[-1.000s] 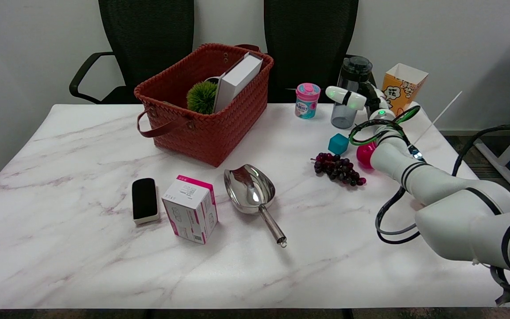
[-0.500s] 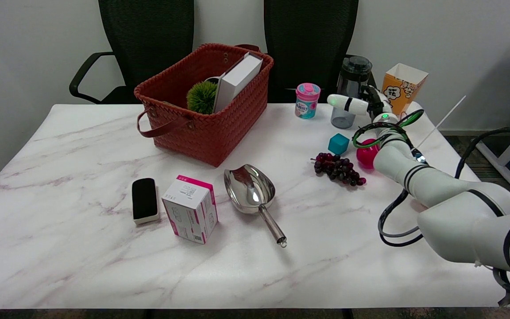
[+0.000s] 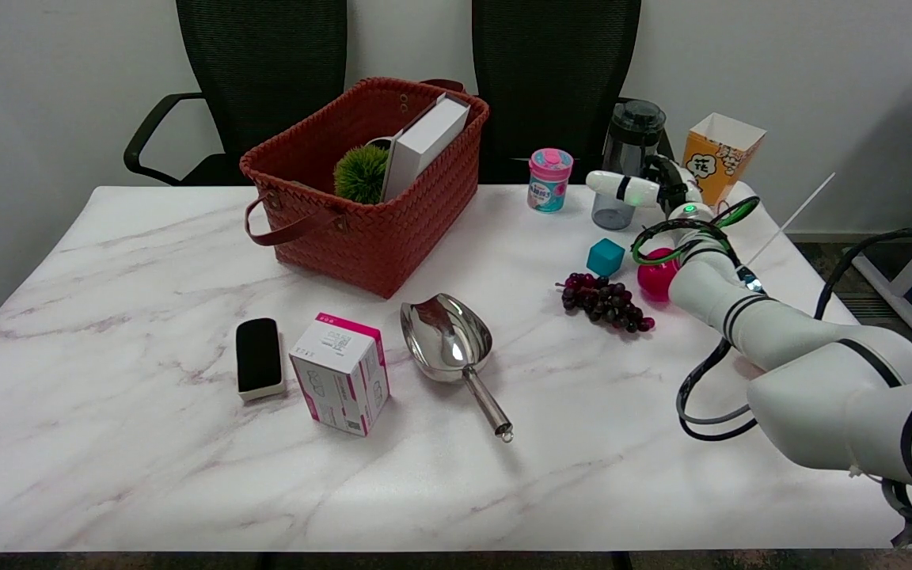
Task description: Pick up the black water bottle.
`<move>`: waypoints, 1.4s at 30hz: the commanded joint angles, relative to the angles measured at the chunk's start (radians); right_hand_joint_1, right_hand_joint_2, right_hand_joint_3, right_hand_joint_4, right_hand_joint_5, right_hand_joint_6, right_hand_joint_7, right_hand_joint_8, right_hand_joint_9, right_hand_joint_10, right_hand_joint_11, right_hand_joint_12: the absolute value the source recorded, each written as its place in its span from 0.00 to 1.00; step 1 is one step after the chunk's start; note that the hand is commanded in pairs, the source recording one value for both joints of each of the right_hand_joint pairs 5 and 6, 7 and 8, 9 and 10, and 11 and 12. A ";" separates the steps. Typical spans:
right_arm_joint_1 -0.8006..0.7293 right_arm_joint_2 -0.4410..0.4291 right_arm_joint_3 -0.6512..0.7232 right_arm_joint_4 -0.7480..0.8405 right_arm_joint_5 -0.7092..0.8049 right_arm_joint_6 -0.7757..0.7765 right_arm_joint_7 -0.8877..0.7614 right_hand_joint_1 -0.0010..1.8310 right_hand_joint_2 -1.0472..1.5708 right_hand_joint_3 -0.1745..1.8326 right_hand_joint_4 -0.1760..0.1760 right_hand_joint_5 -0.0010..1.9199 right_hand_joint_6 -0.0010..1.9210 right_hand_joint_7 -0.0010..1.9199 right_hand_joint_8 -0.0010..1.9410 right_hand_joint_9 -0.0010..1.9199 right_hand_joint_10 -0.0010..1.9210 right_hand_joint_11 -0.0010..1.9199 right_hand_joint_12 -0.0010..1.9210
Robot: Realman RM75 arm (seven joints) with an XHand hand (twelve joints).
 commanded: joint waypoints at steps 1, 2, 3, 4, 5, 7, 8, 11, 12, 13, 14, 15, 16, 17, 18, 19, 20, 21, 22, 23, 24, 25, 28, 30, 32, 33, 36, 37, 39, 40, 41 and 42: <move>0.000 -0.006 0.003 -0.001 0.003 -0.002 -0.004 0.62 0.41 0.24 0.50 0.08 0.08 0.12 0.12 0.12 0.12 0.08 0.08; -0.001 -0.007 0.003 -0.001 0.003 -0.002 -0.004 0.62 0.41 0.24 0.50 0.08 0.08 0.12 0.12 0.12 0.12 0.08 0.08; -0.001 -0.007 0.003 -0.001 0.003 -0.002 -0.004 0.62 0.41 0.24 0.50 0.08 0.08 0.13 0.12 0.12 0.12 0.09 0.09; -0.001 -0.007 0.003 -0.001 0.003 -0.002 -0.004 0.62 0.42 0.24 0.50 0.08 0.08 0.13 0.13 0.13 0.13 0.09 0.09; -0.002 -0.007 0.003 -0.001 0.003 -0.002 -0.004 0.62 0.42 0.23 0.50 0.08 0.08 0.13 0.13 0.13 0.13 0.10 0.10; -0.004 -0.007 0.003 -0.001 0.003 0.000 -0.004 0.63 0.43 0.24 0.50 0.09 0.09 0.13 0.13 0.13 0.13 0.11 0.11; -0.004 -0.008 0.004 0.000 0.003 0.000 -0.004 0.63 0.44 0.24 0.50 0.09 0.09 0.13 0.13 0.14 0.14 0.11 0.11; -0.005 -0.008 0.004 0.002 0.003 0.000 -0.004 0.64 0.46 0.24 0.50 0.12 0.12 0.14 0.14 0.15 0.15 0.12 0.12; -0.006 -0.008 0.004 0.002 0.003 0.000 -0.004 0.64 0.46 0.25 0.50 0.12 0.12 0.14 0.14 0.15 0.15 0.12 0.12; -0.006 -0.008 0.004 0.002 0.004 0.000 -0.004 0.64 0.46 0.25 0.50 0.13 0.13 0.14 0.14 0.15 0.15 0.12 0.12; -0.007 -0.008 0.004 0.002 0.005 0.000 -0.004 0.64 0.46 0.25 0.50 0.14 0.13 0.14 0.14 0.15 0.15 0.12 0.12; -0.008 -0.008 0.004 0.002 0.008 0.000 -0.004 0.64 0.47 0.26 0.50 0.14 0.14 0.14 0.14 0.15 0.15 0.12 0.12; -0.010 -0.008 0.003 0.004 0.017 0.000 -0.004 0.64 0.47 0.26 0.50 0.15 0.15 0.15 0.14 0.15 0.15 0.12 0.12; -0.011 -0.008 0.000 0.005 0.025 0.000 -0.004 0.64 0.47 0.26 0.50 0.16 0.16 0.15 0.15 0.15 0.15 0.12 0.12; -0.011 -0.008 -0.003 0.005 0.033 0.000 -0.004 0.64 0.47 0.26 0.50 0.16 0.16 0.15 0.15 0.15 0.15 0.12 0.12; -0.013 -0.008 -0.004 0.005 0.040 0.000 -0.004 0.64 0.47 0.26 0.50 0.16 0.16 0.15 0.15 0.15 0.15 0.12 0.12; -0.013 -0.008 -0.004 0.005 0.041 0.000 -0.004 0.64 0.47 0.27 0.50 0.17 0.17 0.15 0.15 0.15 0.15 0.12 0.12; -0.013 -0.008 -0.004 0.004 0.041 0.001 -0.004 0.64 0.48 0.27 0.50 0.18 0.18 0.15 0.15 0.15 0.15 0.12 0.12; -0.013 -0.008 -0.004 0.003 0.041 0.001 -0.004 0.64 0.49 0.27 0.50 0.19 0.19 0.15 0.15 0.15 0.15 0.12 0.12; -0.013 -0.008 -0.004 0.003 0.041 0.001 -0.004 0.64 0.50 0.26 0.50 0.20 0.20 0.15 0.15 0.15 0.15 0.11 0.11; -0.014 -0.008 -0.004 0.002 0.041 0.002 -0.004 0.64 0.51 0.27 0.50 0.21 0.21 0.16 0.15 0.15 0.15 0.11 0.11; -0.015 -0.008 -0.002 0.002 0.041 0.002 -0.004 0.64 0.51 0.27 0.50 0.22 0.22 0.16 0.16 0.15 0.15 0.11 0.11; -0.018 -0.008 0.003 0.002 0.041 0.002 -0.004 0.65 0.57 0.28 0.50 0.27 0.27 0.16 0.16 0.16 0.16 0.11 0.11; -0.018 -0.008 0.004 0.002 0.041 0.002 -0.004 0.65 0.60 0.28 0.50 0.30 0.30 0.16 0.16 0.17 0.17 0.11 0.11; -0.018 -0.008 0.004 0.000 0.041 0.002 -0.004 0.65 0.63 0.30 0.50 0.34 0.34 0.16 0.16 0.17 0.17 0.11 0.11; -0.018 -0.008 0.004 0.000 0.041 0.002 -0.004 0.65 0.64 0.31 0.50 0.35 0.35 0.16 0.16 0.18 0.18 0.11 0.11; -0.019 -0.008 0.004 0.000 0.041 0.002 -0.004 0.65 0.66 0.33 0.50 0.37 0.37 0.16 0.16 0.18 0.18 0.11 0.11; -0.019 -0.008 0.004 0.000 0.042 0.002 -0.004 0.65 0.66 0.34 0.50 0.37 0.37 0.16 0.16 0.18 0.18 0.11 0.11; -0.020 -0.007 0.004 0.001 0.051 0.002 -0.004 0.65 0.67 0.33 0.50 0.38 0.38 0.16 0.16 0.18 0.18 0.11 0.11; -0.021 -0.006 0.004 0.003 0.057 0.001 -0.004 0.65 0.68 0.33 0.50 0.38 0.38 0.16 0.16 0.19 0.18 0.11 0.11; -0.022 -0.005 0.004 0.005 0.063 0.001 -0.004 0.65 0.68 0.33 0.50 0.38 0.38 0.16 0.16 0.19 0.19 0.11 0.11; -0.023 -0.005 0.004 0.006 0.064 0.001 -0.004 0.65 0.69 0.33 0.50 0.38 0.38 0.16 0.16 0.19 0.19 0.11 0.11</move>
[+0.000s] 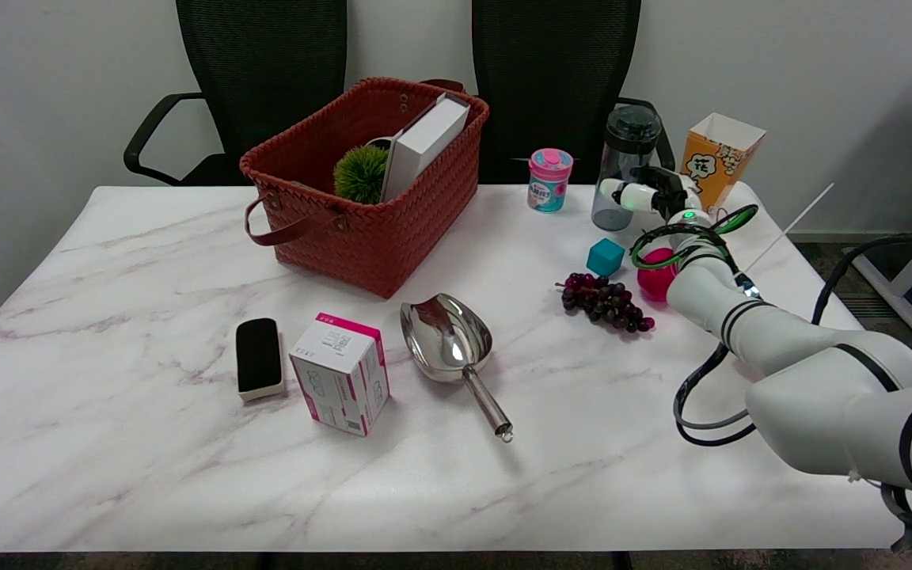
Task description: Pick up the black water bottle.
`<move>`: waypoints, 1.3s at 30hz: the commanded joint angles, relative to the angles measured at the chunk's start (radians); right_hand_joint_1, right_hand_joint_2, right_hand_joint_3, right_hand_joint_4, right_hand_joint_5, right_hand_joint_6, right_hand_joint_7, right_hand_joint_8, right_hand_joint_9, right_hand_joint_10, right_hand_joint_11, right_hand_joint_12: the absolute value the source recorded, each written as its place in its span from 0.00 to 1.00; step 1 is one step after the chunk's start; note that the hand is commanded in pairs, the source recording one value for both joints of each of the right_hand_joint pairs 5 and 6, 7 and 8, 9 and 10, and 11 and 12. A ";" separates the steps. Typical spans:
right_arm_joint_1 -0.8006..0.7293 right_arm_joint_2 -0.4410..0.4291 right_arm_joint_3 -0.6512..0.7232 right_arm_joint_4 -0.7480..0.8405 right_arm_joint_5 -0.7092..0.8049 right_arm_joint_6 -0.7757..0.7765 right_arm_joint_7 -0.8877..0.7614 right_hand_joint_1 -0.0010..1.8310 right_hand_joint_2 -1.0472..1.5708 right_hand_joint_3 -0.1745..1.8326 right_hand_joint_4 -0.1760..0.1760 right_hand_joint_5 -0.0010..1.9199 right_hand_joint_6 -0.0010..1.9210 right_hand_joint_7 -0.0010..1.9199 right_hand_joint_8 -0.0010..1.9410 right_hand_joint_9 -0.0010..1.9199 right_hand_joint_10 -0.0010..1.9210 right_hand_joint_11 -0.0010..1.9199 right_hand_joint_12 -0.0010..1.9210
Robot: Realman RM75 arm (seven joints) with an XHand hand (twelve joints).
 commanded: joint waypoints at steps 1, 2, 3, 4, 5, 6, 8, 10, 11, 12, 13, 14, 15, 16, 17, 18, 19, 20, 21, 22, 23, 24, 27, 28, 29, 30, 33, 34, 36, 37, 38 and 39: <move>-0.009 0.002 0.002 0.004 0.030 0.001 0.000 0.65 0.69 0.33 0.50 0.39 0.39 0.16 0.16 0.19 0.19 0.11 0.11; -0.010 0.002 0.002 0.004 0.030 0.001 0.000 0.65 0.70 0.34 0.50 0.39 0.39 0.17 0.16 0.19 0.19 0.11 0.11; -0.011 0.003 0.002 0.005 0.030 0.001 0.000 0.65 0.70 0.34 0.50 0.39 0.39 0.17 0.17 0.19 0.19 0.11 0.11; -0.012 0.003 0.002 0.005 0.030 0.001 0.000 0.65 0.71 0.35 0.50 0.40 0.40 0.17 0.17 0.19 0.19 0.13 0.13; -0.013 0.003 0.002 0.006 0.030 0.001 0.000 0.64 0.72 0.35 0.50 0.40 0.40 0.17 0.17 0.19 0.19 0.14 0.14; -0.015 0.003 0.002 0.007 0.032 0.002 0.000 0.64 0.72 0.36 0.50 0.41 0.41 0.17 0.17 0.19 0.19 0.16 0.16; -0.018 0.005 0.002 0.014 0.044 0.003 0.000 0.64 0.73 0.37 0.50 0.41 0.41 0.17 0.17 0.19 0.19 0.18 0.18; -0.024 0.007 0.002 0.026 0.050 0.003 0.000 0.64 0.73 0.38 0.50 0.42 0.41 0.17 0.17 0.19 0.19 0.21 0.21; -0.027 0.010 0.002 0.033 0.051 0.003 0.000 0.64 0.73 0.38 0.50 0.42 0.42 0.17 0.17 0.19 0.19 0.22 0.22; -0.030 0.010 0.002 0.040 0.051 0.003 0.000 0.64 0.73 0.38 0.50 0.42 0.42 0.17 0.17 0.20 0.20 0.23 0.23; -0.031 0.011 0.002 0.047 0.051 0.003 0.000 0.64 0.74 0.38 0.50 0.42 0.42 0.21 0.21 0.21 0.21 0.24 0.24; -0.034 0.012 0.002 0.057 0.051 0.003 0.000 0.64 0.74 0.38 0.50 0.42 0.42 0.26 0.25 0.22 0.22 0.25 0.25; -0.036 0.014 0.002 0.063 0.051 0.003 0.000 0.64 0.74 0.38 0.50 0.43 0.43 0.28 0.28 0.23 0.23 0.26 0.26; -0.037 0.015 0.002 0.068 0.051 0.003 0.000 0.64 0.75 0.38 0.50 0.43 0.43 0.31 0.31 0.25 0.25 0.27 0.27; -0.038 0.016 0.002 0.075 0.051 0.003 0.000 0.64 0.75 0.38 0.50 0.43 0.43 0.33 0.32 0.26 0.26 0.28 0.28; -0.038 0.016 0.002 0.080 0.051 0.003 0.000 0.63 0.76 0.38 0.50 0.44 0.43 0.37 0.36 0.28 0.28 0.29 0.29; -0.038 0.016 0.002 0.086 0.051 0.002 0.000 0.63 0.76 0.38 0.50 0.44 0.44 0.38 0.37 0.28 0.28 0.29 0.29; -0.038 0.016 0.002 0.092 0.051 0.002 0.000 0.63 0.76 0.38 0.50 0.44 0.44 0.40 0.39 0.29 0.29 0.30 0.30; -0.038 0.016 0.002 0.097 0.051 0.002 0.000 0.63 0.76 0.38 0.50 0.44 0.44 0.41 0.41 0.30 0.30 0.30 0.30; -0.038 0.016 0.002 0.102 0.051 0.001 0.000 0.63 0.76 0.38 0.50 0.44 0.44 0.42 0.41 0.30 0.30 0.30 0.30; -0.038 0.016 0.002 0.105 0.051 -0.001 0.000 0.63 0.76 0.38 0.50 0.44 0.44 0.42 0.41 0.30 0.30 0.31 0.31; -0.038 0.016 0.002 0.108 0.051 0.000 0.000 0.63 0.76 0.38 0.50 0.44 0.44 0.42 0.42 0.30 0.30 0.31 0.31; -0.038 0.017 0.002 0.118 0.051 0.001 0.000 0.63 0.77 0.39 0.50 0.45 0.45 0.44 0.43 0.31 0.31 0.31 0.31; -0.038 0.018 0.002 0.120 0.051 0.001 0.000 0.63 0.77 0.39 0.50 0.45 0.45 0.44 0.43 0.31 0.31 0.31 0.31; -0.038 0.019 0.001 0.122 0.051 0.001 0.000 0.63 0.77 0.39 0.50 0.45 0.45 0.44 0.44 0.31 0.31 0.31 0.31; -0.038 0.019 0.000 0.123 0.051 0.002 0.000 0.63 0.77 0.39 0.50 0.45 0.45 0.44 0.44 0.31 0.31 0.31 0.31; -0.041 0.021 -0.001 0.127 0.051 0.002 0.000 0.63 0.77 0.39 0.50 0.45 0.45 0.45 0.45 0.31 0.31 0.31 0.31; -0.043 0.021 -0.001 0.129 0.051 0.003 0.000 0.63 0.77 0.39 0.50 0.45 0.45 0.45 0.45 0.31 0.31 0.31 0.31; -0.044 0.022 -0.003 0.132 0.051 0.003 0.000 0.63 0.77 0.39 0.50 0.45 0.45 0.45 0.45 0.31 0.31 0.31 0.31; -0.046 0.023 -0.003 0.137 0.051 0.003 0.000 0.63 0.77 0.39 0.50 0.45 0.45 0.46 0.45 0.32 0.32 0.31 0.31; -0.049 0.023 -0.003 0.143 0.051 0.003 0.000 0.63 0.77 0.39 0.50 0.45 0.45 0.46 0.45 0.32 0.32 0.31 0.31; -0.053 0.026 -0.001 0.155 0.051 0.003 0.000 0.63 0.77 0.39 0.50 0.45 0.45 0.46 0.45 0.32 0.32 0.32 0.32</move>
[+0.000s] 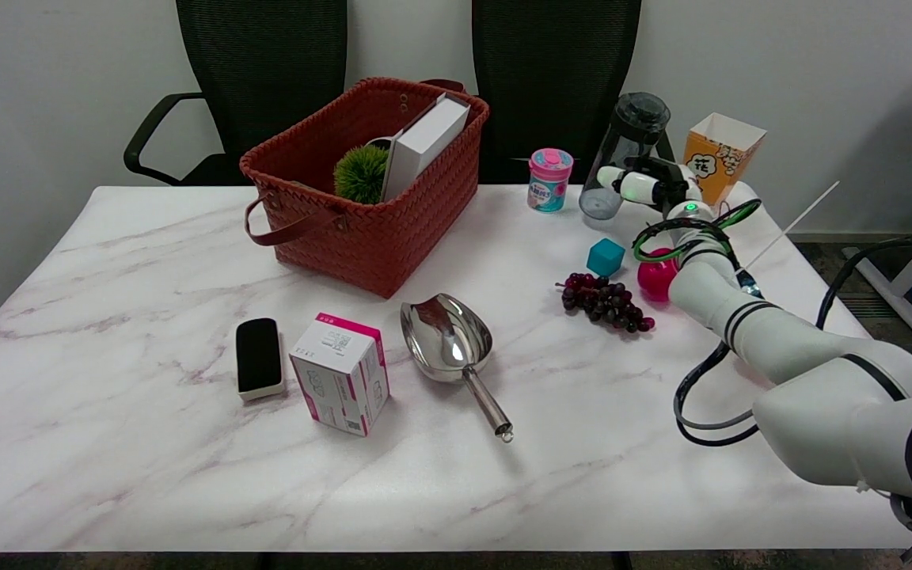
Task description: Pick up the black water bottle.
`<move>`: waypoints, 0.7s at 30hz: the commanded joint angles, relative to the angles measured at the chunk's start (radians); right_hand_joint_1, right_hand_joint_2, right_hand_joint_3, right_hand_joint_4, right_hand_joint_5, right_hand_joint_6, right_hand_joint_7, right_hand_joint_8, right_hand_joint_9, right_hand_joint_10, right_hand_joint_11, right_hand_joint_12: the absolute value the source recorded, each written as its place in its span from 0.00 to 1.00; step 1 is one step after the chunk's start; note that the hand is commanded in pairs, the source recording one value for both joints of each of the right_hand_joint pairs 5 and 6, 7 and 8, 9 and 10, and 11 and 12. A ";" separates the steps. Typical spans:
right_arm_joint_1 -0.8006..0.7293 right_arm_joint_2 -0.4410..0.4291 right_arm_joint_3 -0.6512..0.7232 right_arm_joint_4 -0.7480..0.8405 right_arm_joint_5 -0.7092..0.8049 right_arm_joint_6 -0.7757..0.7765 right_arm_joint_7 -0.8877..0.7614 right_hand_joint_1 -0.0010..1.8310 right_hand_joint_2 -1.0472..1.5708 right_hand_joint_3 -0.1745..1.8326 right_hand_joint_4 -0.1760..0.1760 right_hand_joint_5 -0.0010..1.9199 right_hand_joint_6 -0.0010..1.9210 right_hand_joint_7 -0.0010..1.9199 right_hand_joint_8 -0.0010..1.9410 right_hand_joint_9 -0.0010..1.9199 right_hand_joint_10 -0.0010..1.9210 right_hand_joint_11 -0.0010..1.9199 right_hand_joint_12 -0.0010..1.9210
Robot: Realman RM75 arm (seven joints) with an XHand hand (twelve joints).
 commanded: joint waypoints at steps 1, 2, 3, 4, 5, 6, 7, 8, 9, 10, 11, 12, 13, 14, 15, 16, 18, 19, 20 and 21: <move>-0.022 0.013 0.000 0.072 0.004 0.001 0.001 0.63 0.77 0.39 0.50 0.45 0.45 0.46 0.46 0.32 0.32 0.32 0.32; -0.027 0.016 0.001 0.085 0.004 0.001 0.001 0.63 0.77 0.39 0.50 0.45 0.45 0.46 0.46 0.32 0.32 0.32 0.32; -0.033 0.022 0.001 0.107 0.004 0.000 0.001 0.63 0.77 0.39 0.50 0.45 0.45 0.46 0.46 0.32 0.32 0.32 0.32; -0.037 0.026 0.001 0.123 0.004 -0.001 0.001 0.63 0.77 0.39 0.50 0.45 0.45 0.46 0.46 0.32 0.32 0.32 0.32; -0.041 0.031 0.001 0.136 0.004 -0.003 0.001 0.63 0.77 0.39 0.50 0.45 0.45 0.47 0.46 0.32 0.32 0.32 0.32; -0.045 0.037 0.001 0.161 0.004 -0.003 0.001 0.63 0.77 0.39 0.50 0.45 0.45 0.47 0.46 0.32 0.32 0.32 0.32; -0.049 0.040 0.001 0.180 0.004 -0.004 0.001 0.63 0.77 0.39 0.50 0.45 0.44 0.47 0.46 0.33 0.33 0.32 0.32; -0.051 0.044 0.001 0.195 0.004 -0.004 0.001 0.63 0.78 0.38 0.50 0.44 0.44 0.47 0.47 0.33 0.33 0.32 0.32; -0.054 0.049 0.001 0.216 0.004 -0.004 0.001 0.63 0.78 0.38 0.50 0.44 0.44 0.47 0.47 0.33 0.33 0.33 0.33; -0.056 0.052 0.001 0.233 0.004 -0.004 0.001 0.63 0.78 0.38 0.50 0.44 0.44 0.47 0.47 0.34 0.34 0.33 0.33; -0.057 0.054 0.001 0.245 0.004 -0.004 0.001 0.63 0.78 0.38 0.50 0.44 0.44 0.48 0.47 0.34 0.34 0.33 0.33; -0.057 0.056 0.001 0.262 0.004 -0.004 0.001 0.63 0.78 0.38 0.50 0.44 0.44 0.48 0.47 0.34 0.34 0.33 0.33; -0.057 0.060 0.001 0.275 0.004 -0.004 0.001 0.63 0.78 0.38 0.50 0.44 0.44 0.48 0.47 0.34 0.34 0.33 0.33; -0.057 0.063 0.001 0.285 0.002 -0.004 0.001 0.63 0.78 0.39 0.50 0.44 0.44 0.48 0.47 0.34 0.34 0.33 0.33; -0.057 0.065 0.001 0.298 -0.001 -0.004 0.001 0.63 0.78 0.39 0.50 0.44 0.44 0.48 0.47 0.34 0.34 0.34 0.34; -0.057 0.068 0.001 0.307 -0.002 -0.004 0.001 0.63 0.78 0.39 0.50 0.44 0.44 0.48 0.48 0.34 0.34 0.34 0.34; -0.055 0.069 0.001 0.324 -0.005 -0.005 0.001 0.63 0.78 0.39 0.50 0.44 0.44 0.48 0.48 0.35 0.35 0.34 0.34; -0.054 0.070 0.001 0.331 -0.005 -0.007 0.001 0.63 0.79 0.38 0.50 0.44 0.44 0.48 0.48 0.35 0.35 0.34 0.34; -0.053 0.070 0.000 0.339 -0.005 -0.008 0.001 0.63 0.79 0.38 0.50 0.44 0.44 0.48 0.48 0.35 0.35 0.34 0.34; -0.052 0.072 -0.001 0.346 -0.005 -0.010 0.001 0.63 0.79 0.38 0.50 0.44 0.44 0.48 0.48 0.35 0.35 0.35 0.34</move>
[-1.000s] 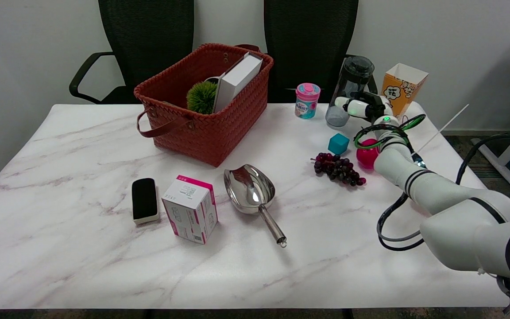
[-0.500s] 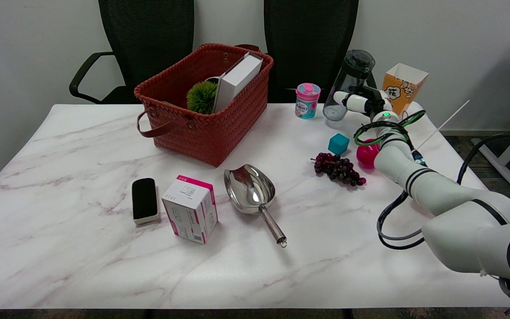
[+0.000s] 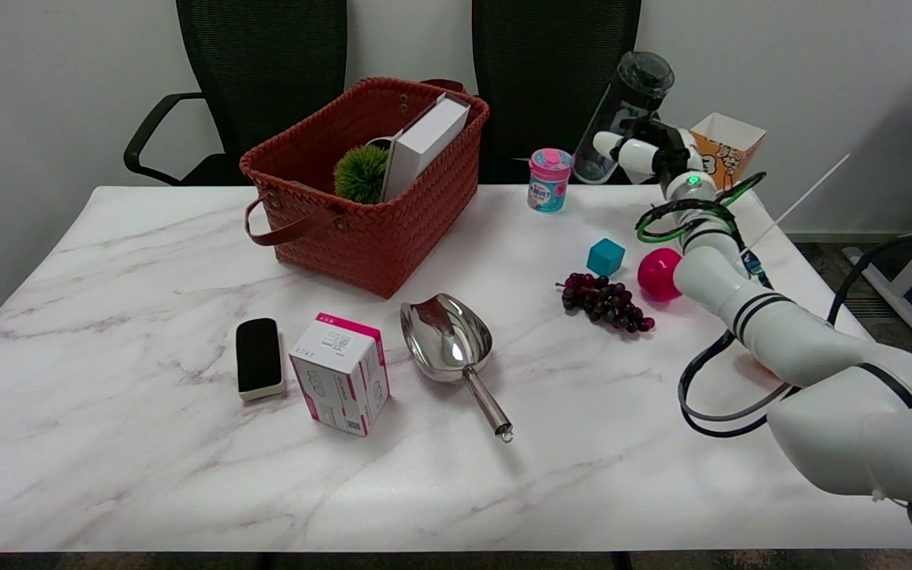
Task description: Pick up the black water bottle.
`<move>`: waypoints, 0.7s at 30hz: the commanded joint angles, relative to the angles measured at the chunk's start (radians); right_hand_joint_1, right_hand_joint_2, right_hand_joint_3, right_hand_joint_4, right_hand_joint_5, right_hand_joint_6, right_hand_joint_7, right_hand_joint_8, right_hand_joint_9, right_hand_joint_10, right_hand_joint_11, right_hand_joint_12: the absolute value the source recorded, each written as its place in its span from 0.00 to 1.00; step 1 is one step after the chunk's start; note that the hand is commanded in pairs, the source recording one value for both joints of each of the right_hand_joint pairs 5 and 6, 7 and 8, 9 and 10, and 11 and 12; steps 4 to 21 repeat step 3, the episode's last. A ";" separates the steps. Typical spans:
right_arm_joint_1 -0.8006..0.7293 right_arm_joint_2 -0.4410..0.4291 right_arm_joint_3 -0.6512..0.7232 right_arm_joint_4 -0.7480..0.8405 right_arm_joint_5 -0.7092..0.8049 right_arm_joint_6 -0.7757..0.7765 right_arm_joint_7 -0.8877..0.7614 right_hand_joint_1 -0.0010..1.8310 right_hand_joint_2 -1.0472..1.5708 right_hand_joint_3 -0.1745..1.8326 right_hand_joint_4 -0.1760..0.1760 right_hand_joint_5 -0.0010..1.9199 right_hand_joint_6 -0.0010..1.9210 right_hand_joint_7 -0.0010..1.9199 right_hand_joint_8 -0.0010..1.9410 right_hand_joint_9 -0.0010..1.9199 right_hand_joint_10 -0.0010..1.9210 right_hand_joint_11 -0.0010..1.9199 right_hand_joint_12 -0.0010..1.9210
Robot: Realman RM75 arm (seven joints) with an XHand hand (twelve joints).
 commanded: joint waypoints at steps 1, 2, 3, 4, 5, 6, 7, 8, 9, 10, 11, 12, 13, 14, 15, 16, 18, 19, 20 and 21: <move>-0.015 0.038 -0.001 0.182 -0.008 -0.011 0.000 0.63 0.79 0.38 0.50 0.44 0.44 0.49 0.48 0.35 0.35 0.35 0.35; -0.014 0.039 -0.002 0.192 -0.009 -0.012 0.000 0.63 0.79 0.38 0.50 0.44 0.44 0.49 0.48 0.35 0.35 0.35 0.35; -0.013 0.041 -0.005 0.199 -0.009 -0.013 0.000 0.63 0.79 0.38 0.50 0.44 0.44 0.49 0.48 0.35 0.35 0.35 0.35; -0.013 0.041 -0.005 0.199 -0.009 -0.013 0.000 0.63 0.79 0.38 0.50 0.44 0.44 0.49 0.48 0.35 0.35 0.35 0.35; -0.013 0.041 -0.005 0.199 -0.009 -0.013 0.000 0.63 0.79 0.38 0.50 0.44 0.44 0.49 0.48 0.35 0.35 0.35 0.35; -0.013 0.041 -0.005 0.199 -0.009 -0.013 0.000 0.63 0.79 0.38 0.50 0.44 0.44 0.49 0.48 0.35 0.35 0.35 0.35; -0.013 0.041 -0.005 0.199 -0.009 -0.013 0.000 0.63 0.79 0.38 0.50 0.44 0.44 0.49 0.48 0.35 0.35 0.35 0.35; -0.013 0.041 -0.005 0.199 -0.009 -0.013 0.000 0.63 0.79 0.38 0.50 0.44 0.44 0.49 0.48 0.35 0.35 0.35 0.35; -0.013 0.041 -0.005 0.199 -0.009 -0.013 0.000 0.63 0.79 0.38 0.50 0.44 0.44 0.49 0.48 0.35 0.35 0.35 0.35; -0.013 0.041 -0.005 0.199 -0.009 -0.013 0.000 0.63 0.79 0.38 0.50 0.44 0.44 0.49 0.48 0.35 0.35 0.35 0.35; -0.013 0.041 -0.005 0.199 -0.009 -0.013 0.000 0.63 0.79 0.38 0.50 0.44 0.44 0.49 0.48 0.35 0.35 0.35 0.35; -0.013 0.041 -0.005 0.199 -0.009 -0.013 0.000 0.63 0.79 0.38 0.50 0.44 0.44 0.49 0.48 0.35 0.35 0.35 0.35; -0.013 0.041 -0.005 0.199 -0.009 -0.013 0.000 0.63 0.79 0.38 0.50 0.44 0.44 0.49 0.48 0.35 0.35 0.35 0.35; -0.013 0.041 -0.005 0.199 -0.009 -0.013 0.000 0.63 0.79 0.38 0.50 0.44 0.44 0.49 0.48 0.35 0.35 0.35 0.35; -0.013 0.041 -0.005 0.199 -0.009 -0.013 0.000 0.63 0.79 0.38 0.50 0.44 0.44 0.49 0.48 0.35 0.35 0.35 0.35; -0.013 0.041 -0.005 0.199 -0.009 -0.013 0.000 0.63 0.79 0.38 0.50 0.44 0.44 0.49 0.48 0.35 0.35 0.35 0.35; -0.013 0.041 -0.005 0.199 -0.009 -0.013 0.000 0.63 0.79 0.38 0.50 0.44 0.44 0.49 0.48 0.35 0.35 0.35 0.35; -0.013 0.041 -0.005 0.199 -0.009 -0.013 0.000 0.63 0.79 0.38 0.50 0.44 0.44 0.49 0.48 0.35 0.35 0.35 0.35; -0.013 0.041 -0.005 0.199 -0.009 -0.013 0.000 0.63 0.79 0.38 0.50 0.44 0.44 0.49 0.48 0.35 0.35 0.35 0.35; -0.013 0.041 -0.005 0.199 -0.009 -0.013 0.000 0.63 0.79 0.38 0.50 0.44 0.44 0.49 0.48 0.35 0.35 0.35 0.35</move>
